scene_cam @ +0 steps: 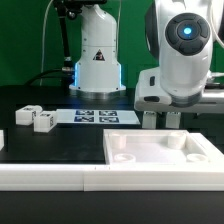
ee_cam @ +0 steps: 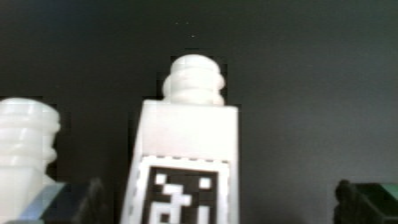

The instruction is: Assemble one leg

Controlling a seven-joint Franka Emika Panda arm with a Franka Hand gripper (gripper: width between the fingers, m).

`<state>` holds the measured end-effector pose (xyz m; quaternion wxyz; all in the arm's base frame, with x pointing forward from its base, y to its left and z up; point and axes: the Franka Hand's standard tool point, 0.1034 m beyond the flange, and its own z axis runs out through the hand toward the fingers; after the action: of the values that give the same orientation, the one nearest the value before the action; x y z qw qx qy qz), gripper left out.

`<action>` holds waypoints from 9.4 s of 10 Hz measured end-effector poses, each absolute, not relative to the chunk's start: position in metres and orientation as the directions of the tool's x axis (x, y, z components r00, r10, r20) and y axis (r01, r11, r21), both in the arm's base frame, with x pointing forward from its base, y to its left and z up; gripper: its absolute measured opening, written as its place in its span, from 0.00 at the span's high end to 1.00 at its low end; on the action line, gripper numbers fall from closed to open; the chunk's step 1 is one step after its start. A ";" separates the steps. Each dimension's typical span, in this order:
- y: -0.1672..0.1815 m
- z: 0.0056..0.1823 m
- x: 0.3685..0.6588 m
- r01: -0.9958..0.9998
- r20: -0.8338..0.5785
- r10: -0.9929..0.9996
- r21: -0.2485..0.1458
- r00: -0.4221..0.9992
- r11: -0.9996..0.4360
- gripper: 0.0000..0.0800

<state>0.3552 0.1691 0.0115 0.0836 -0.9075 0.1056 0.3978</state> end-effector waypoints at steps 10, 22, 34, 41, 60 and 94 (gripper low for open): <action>0.150 0.009 0.355 -0.318 -0.746 -0.201 -0.015 0.635 -0.948 0.64; 0.125 0.082 0.402 -0.328 -0.573 -0.222 -0.087 0.789 -0.941 0.64; 0.100 0.087 0.457 -0.108 0.125 -0.120 -0.103 0.985 -0.989 0.64; 0.113 0.106 0.489 0.031 0.472 -0.025 -0.109 0.881 -0.994 0.64; 0.113 0.104 0.607 0.095 0.503 0.037 -0.089 0.863 -0.992 0.64; 0.119 0.086 0.614 0.108 0.423 0.060 -0.092 0.904 -0.990 0.19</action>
Offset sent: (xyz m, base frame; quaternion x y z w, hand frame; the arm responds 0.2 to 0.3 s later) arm -0.0112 -0.0221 0.0062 0.0186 -0.0138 0.0923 0.9955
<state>0.6140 0.1190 0.0858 0.0567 -0.9741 -0.0432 -0.2148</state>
